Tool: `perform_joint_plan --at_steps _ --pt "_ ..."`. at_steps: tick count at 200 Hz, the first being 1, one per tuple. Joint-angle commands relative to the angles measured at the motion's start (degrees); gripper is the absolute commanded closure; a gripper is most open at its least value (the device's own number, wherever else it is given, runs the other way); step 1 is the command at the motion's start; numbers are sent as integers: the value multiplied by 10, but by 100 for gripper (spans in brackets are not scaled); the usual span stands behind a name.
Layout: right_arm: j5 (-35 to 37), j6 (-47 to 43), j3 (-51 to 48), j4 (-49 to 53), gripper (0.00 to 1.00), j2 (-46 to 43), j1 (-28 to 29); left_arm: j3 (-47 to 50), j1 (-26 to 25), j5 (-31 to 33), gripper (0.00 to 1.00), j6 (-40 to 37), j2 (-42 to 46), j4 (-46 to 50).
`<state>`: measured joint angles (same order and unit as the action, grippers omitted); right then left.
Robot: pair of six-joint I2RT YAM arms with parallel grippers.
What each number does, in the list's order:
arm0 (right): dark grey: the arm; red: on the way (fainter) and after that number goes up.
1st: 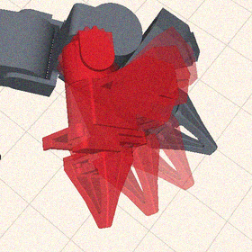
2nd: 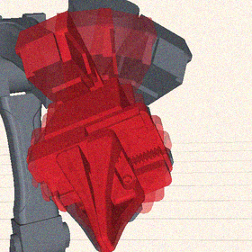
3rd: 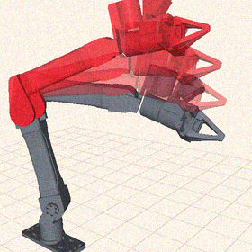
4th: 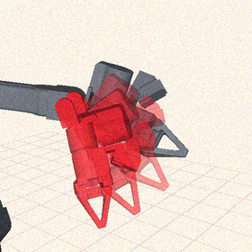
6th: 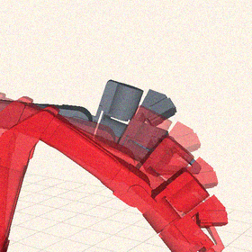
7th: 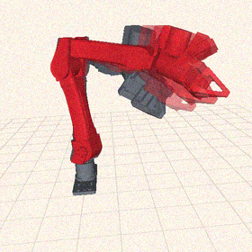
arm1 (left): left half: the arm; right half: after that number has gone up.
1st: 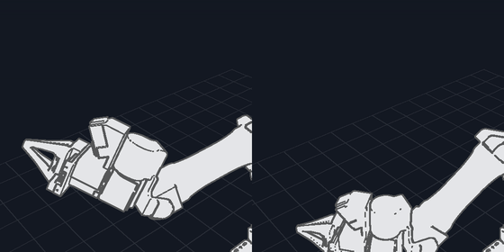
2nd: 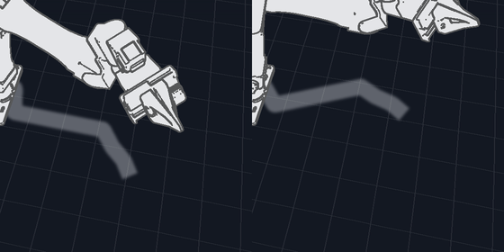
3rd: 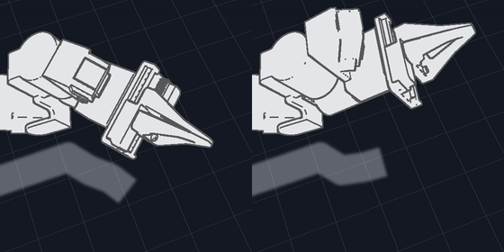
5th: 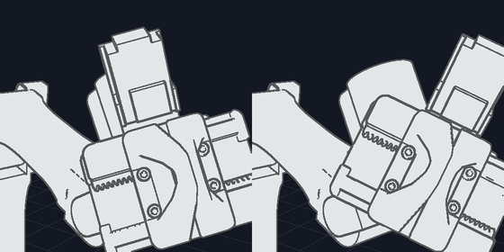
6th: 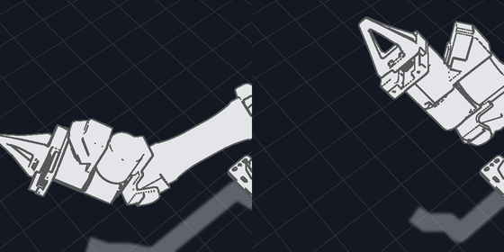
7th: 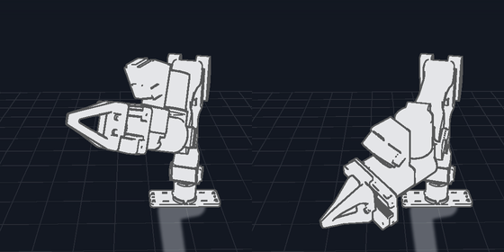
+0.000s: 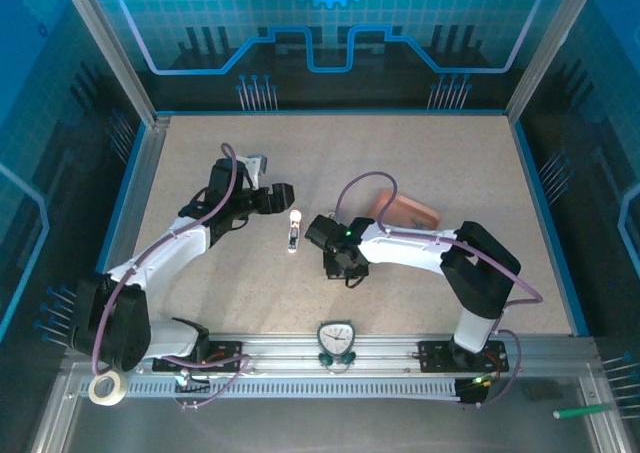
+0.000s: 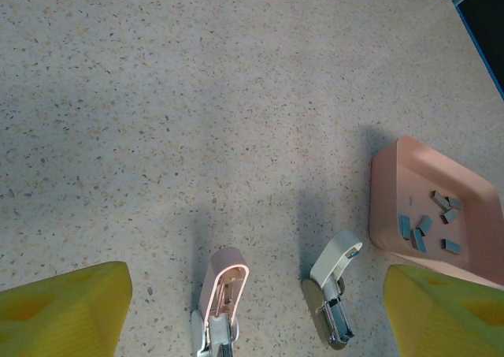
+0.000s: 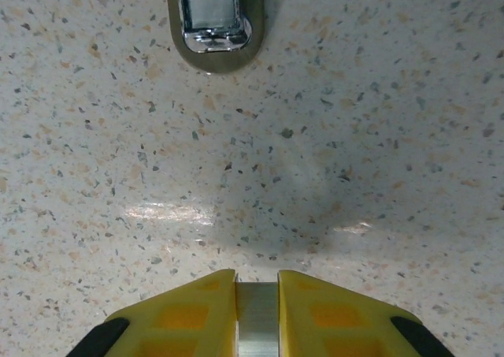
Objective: Load the staples into the stapler
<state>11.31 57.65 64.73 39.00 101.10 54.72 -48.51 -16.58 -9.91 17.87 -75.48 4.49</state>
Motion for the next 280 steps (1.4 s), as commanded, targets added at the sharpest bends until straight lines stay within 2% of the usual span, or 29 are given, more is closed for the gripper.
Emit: perform_joint_plan --at_steps 1,49,94,133,170,194,223,280 --pt "-13 4 18 16 80 20 0 9 -5 -5 16 4 13 10" --pt "-41 -9 21 -4 77 45 -11 3 -11 -3 17 15 12 25" --pt "-43 -23 35 5 71 43 -15 -16 -35 0 22 58 14 88" --pt "-12 -49 25 26 66 -66 -34 -55 -94 23 26 122 19 193" --pt "-54 -98 -38 14 64 -152 -109 -87 -157 14 28 266 -11 255" --pt "-90 -138 -71 9 64 -184 -149 -87 -204 3 30 352 -39 250" --pt "-121 -163 -122 -5 65 -224 -188 -79 -254 1 35 417 -81 229" --pt "-141 -191 -196 -12 64 -343 -259 -85 -288 -13 46 448 -170 174"
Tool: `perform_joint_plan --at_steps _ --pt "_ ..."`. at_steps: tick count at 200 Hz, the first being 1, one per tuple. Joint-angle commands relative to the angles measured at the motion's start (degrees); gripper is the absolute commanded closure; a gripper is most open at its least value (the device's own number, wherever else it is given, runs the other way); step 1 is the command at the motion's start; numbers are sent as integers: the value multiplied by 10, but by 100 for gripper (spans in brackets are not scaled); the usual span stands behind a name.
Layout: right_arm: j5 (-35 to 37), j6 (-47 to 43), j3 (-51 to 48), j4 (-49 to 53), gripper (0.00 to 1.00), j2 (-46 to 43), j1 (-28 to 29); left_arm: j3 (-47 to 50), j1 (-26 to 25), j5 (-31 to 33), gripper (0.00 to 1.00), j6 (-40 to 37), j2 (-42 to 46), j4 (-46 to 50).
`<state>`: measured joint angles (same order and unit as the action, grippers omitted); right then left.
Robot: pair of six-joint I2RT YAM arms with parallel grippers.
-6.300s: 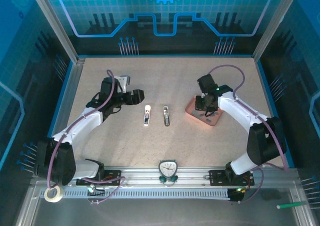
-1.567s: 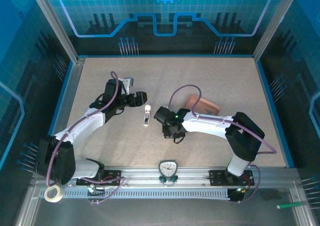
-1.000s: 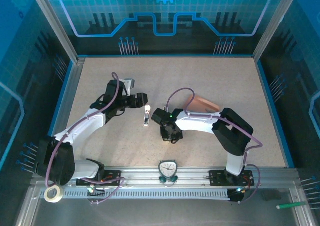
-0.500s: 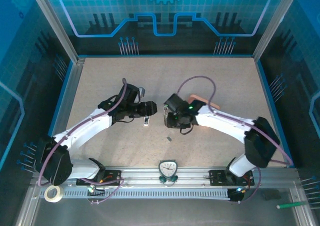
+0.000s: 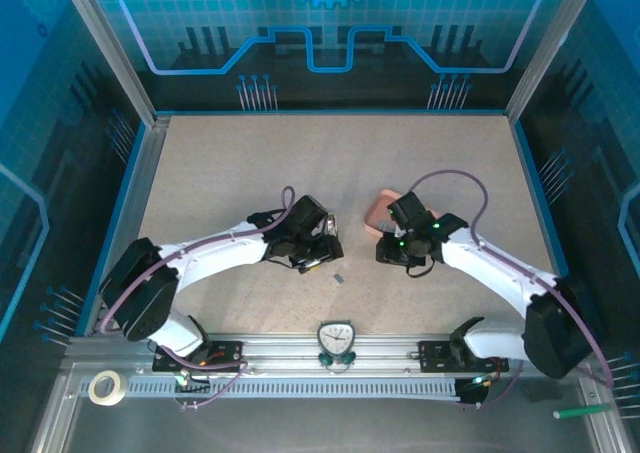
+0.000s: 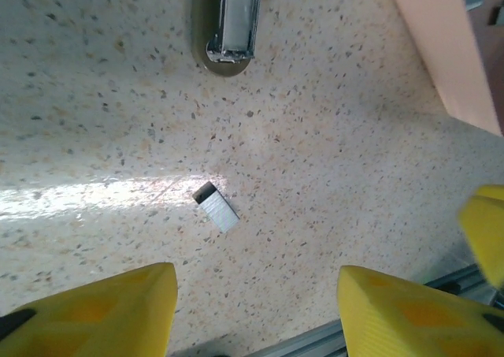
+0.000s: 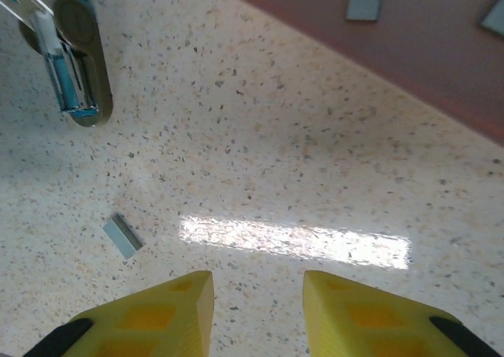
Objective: Load the staples into the stapler
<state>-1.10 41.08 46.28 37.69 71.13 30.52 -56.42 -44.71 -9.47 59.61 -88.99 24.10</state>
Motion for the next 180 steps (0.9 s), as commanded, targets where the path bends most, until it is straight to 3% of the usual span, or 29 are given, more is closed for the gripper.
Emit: perform_joint_plan --at_steps 1,32,84,180 --pt "-17 -26 -12 2 64 -44 -18 -7 -7 -18 46 30 -37 -23" --pt "-12 -25 -24 2 64 -77 -28 -7 -13 -39 55 47 -80 -51" --pt "-14 -19 -28 -7 64 -87 -29 -5 -16 -56 59 60 -102 -59" --pt "-7 -23 -24 -3 64 -92 -29 -16 -15 -62 57 66 -119 -38"
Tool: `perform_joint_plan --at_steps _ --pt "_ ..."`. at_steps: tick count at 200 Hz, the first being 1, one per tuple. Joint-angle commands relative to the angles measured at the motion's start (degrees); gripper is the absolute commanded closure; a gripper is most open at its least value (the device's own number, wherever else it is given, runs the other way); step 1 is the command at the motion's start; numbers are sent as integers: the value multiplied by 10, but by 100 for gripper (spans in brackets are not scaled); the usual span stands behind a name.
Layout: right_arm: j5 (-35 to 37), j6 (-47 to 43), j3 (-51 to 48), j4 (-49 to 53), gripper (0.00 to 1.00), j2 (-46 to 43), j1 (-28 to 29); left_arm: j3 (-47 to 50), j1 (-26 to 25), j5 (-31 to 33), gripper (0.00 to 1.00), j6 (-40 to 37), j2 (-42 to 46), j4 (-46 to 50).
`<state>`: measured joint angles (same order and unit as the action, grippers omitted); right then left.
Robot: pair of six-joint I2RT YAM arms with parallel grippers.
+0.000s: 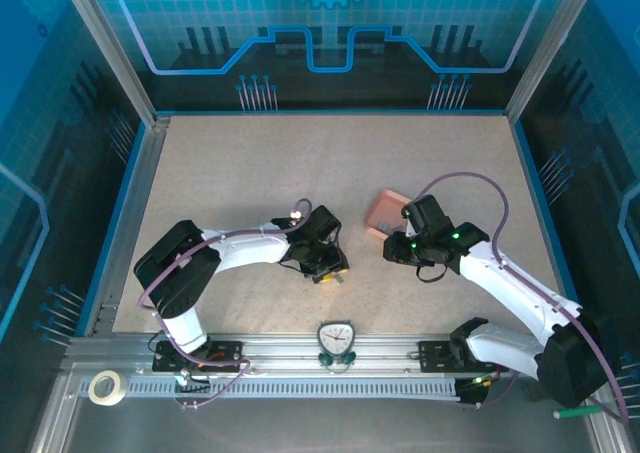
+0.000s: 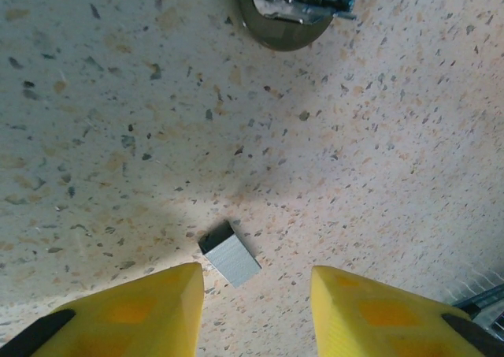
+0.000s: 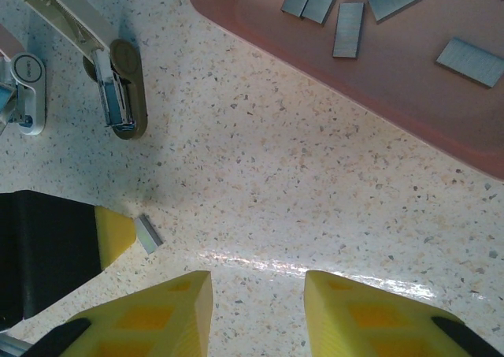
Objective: Load the staples into the stapler
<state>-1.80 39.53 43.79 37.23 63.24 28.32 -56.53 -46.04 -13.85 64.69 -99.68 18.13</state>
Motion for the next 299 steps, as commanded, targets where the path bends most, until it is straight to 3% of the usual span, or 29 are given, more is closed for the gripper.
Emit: perform_joint_plan --at_steps 1,194,299 --pt "0 -8 1 1 64 -13 -8 -16 -2 -17 57 15 -13 22" --pt "16 -9 -10 3 64 -66 -12 -87 10 -13 56 -44 -66 36" --pt "20 -26 -12 22 64 -107 -19 -181 -7 56 57 -112 -58 226"
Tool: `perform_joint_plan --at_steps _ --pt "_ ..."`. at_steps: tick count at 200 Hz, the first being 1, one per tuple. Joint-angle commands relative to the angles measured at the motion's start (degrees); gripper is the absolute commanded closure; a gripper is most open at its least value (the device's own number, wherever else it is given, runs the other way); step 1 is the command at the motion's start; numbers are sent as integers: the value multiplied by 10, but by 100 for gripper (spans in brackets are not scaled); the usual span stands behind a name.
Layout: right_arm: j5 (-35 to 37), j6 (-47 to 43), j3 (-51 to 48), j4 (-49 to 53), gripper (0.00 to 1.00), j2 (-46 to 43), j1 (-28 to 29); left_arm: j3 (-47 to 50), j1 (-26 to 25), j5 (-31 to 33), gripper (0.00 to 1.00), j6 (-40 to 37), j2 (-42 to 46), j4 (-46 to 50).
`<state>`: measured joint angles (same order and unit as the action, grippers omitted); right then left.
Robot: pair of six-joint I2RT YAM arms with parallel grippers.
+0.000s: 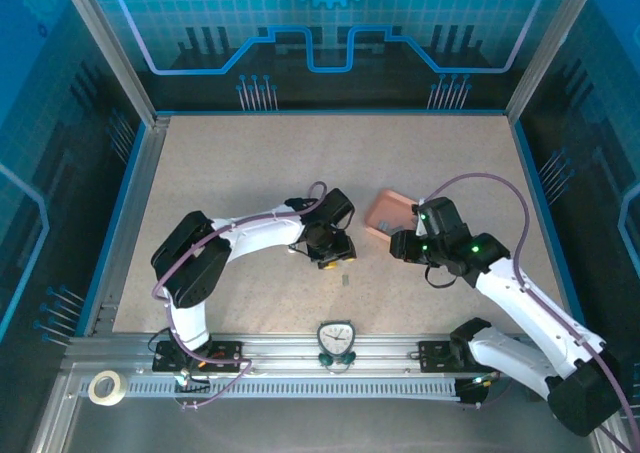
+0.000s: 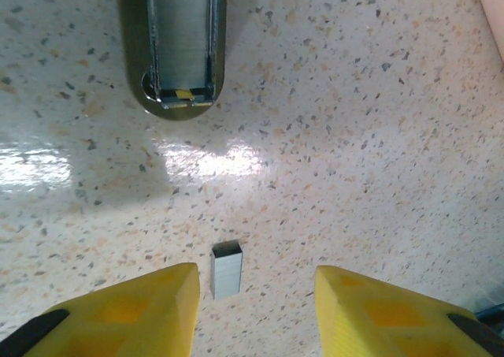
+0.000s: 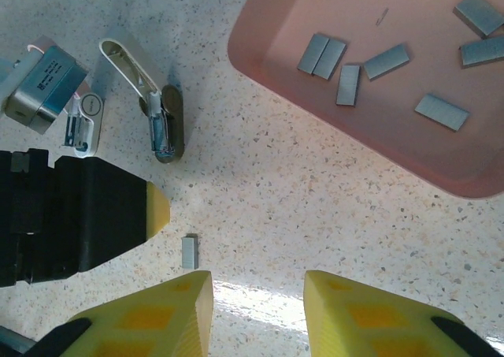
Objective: Load the staples into the stapler
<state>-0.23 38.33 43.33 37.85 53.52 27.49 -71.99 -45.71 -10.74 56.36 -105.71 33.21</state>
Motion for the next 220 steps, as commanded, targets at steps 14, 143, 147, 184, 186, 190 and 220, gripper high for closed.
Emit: perform_joint_plan --at_steps 14,143,147,184,186,190,220 --pt "0 -17 -9 14 64 -10 -13 -46 -18 36 57 -38 -8 92" --pt "-13 -28 -24 15 64 -36 -34 -164 -68 85 62 -86 -110 211" --pt "-14 -28 -25 15 64 -38 -35 -165 -68 84 62 -86 -111 212" --pt "-18 -28 -26 14 64 -45 -40 -182 -69 81 63 -91 -126 222" --pt "-18 -29 -25 14 64 -46 -40 -183 -70 81 63 -92 -126 223" --pt "-18 -28 -25 13 64 -46 -40 -185 -70 80 63 -92 -129 224" --pt "-21 -30 -25 14 64 -47 -43 -202 -71 78 65 -93 -145 240"
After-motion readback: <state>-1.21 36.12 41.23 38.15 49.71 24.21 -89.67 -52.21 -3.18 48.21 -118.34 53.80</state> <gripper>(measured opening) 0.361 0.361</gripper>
